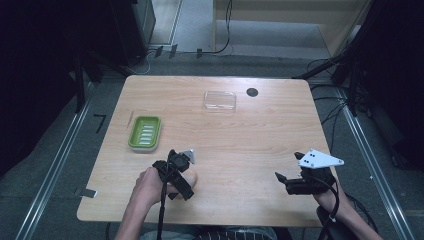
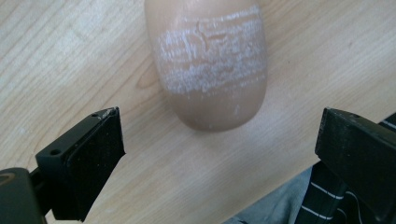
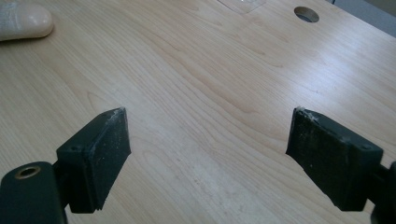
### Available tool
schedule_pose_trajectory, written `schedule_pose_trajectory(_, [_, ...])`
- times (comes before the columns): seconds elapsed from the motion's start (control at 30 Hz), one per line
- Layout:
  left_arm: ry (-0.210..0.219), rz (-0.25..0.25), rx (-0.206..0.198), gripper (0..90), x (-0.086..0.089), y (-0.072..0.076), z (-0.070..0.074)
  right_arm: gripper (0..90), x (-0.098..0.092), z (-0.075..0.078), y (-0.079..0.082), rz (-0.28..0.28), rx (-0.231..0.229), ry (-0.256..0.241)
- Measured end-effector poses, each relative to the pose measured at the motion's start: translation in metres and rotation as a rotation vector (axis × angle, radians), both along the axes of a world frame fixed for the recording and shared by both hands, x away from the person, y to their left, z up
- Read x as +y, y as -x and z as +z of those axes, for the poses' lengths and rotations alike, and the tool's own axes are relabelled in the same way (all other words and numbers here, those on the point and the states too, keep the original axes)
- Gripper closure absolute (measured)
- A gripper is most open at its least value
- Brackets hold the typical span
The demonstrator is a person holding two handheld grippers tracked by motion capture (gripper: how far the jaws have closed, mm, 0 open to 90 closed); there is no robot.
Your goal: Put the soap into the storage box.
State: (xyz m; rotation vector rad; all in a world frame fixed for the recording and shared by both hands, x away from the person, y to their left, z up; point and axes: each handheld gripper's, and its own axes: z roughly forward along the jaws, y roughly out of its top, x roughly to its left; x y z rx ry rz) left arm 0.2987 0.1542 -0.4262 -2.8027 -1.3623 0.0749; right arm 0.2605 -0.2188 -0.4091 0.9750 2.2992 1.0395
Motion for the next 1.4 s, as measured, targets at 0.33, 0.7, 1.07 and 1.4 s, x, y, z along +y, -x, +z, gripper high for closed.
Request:
schedule_pose_trajectory(0.33, [-0.018,0.013,-0.003,1.3,-0.008,-0.012,-0.011,13.3,0.0,0.0,0.0,0.001,0.002,-0.001])
schedule_pose_trajectory(0.7, [-0.036,0.012,0.005,3.5,-0.019,-0.021,-0.022,13.3,0.0,0.0,0.0,0.0,0.001,-0.001])
schedule_pose_trajectory(1.07, [-0.044,0.019,0.007,19.5,-0.019,-0.022,-0.027,13.3,-0.001,0.0,0.0,0.002,0.001,-0.002])
schedule_pose_trajectory(1.4, [-0.043,0.024,0.003,29.2,-0.019,-0.021,-0.029,13.3,0.0,0.0,-0.001,0.001,0.002,-0.002])
